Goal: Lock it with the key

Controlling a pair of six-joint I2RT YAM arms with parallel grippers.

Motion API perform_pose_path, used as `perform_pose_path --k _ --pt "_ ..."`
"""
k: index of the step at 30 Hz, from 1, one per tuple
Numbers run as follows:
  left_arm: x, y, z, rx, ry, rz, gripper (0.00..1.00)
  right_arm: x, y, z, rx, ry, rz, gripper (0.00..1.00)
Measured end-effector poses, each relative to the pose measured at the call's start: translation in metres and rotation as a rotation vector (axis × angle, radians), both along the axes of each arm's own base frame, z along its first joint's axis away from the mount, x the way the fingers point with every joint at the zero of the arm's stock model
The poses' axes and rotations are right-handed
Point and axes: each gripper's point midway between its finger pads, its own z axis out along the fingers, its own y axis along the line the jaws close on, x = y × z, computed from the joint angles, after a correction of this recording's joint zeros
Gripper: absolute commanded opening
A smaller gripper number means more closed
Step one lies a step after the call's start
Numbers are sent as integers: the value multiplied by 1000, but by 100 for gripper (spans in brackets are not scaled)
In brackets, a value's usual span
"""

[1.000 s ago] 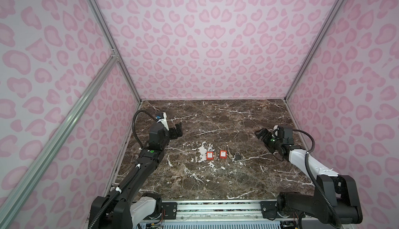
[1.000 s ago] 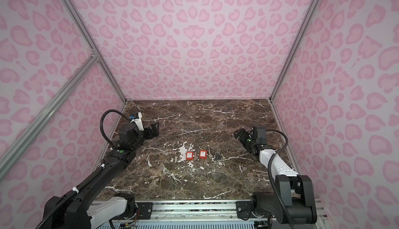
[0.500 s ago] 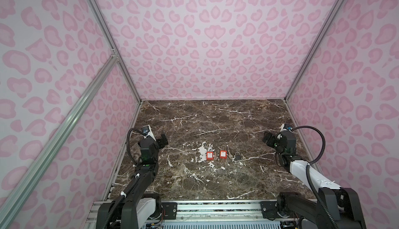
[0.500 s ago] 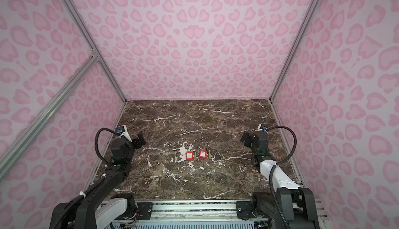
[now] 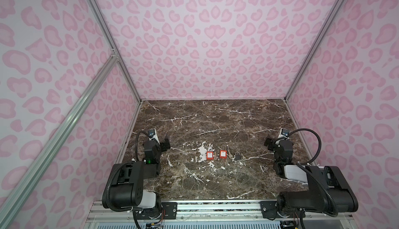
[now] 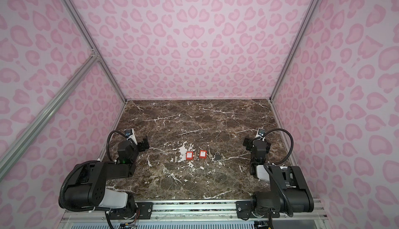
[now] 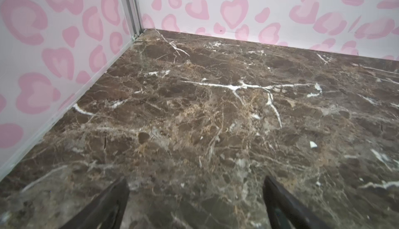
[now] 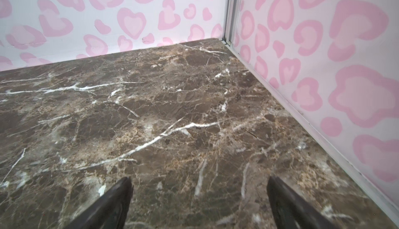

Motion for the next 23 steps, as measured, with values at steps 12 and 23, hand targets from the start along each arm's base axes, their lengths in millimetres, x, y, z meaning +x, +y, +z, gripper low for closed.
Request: perform_pose_path --k 12,23 --pt "8 -11 10 21 -31 -36 98 31 23 3 -56 -1 118 99" --pt "8 -9 10 31 -27 -30 98 33 23 5 -65 9 123 99"
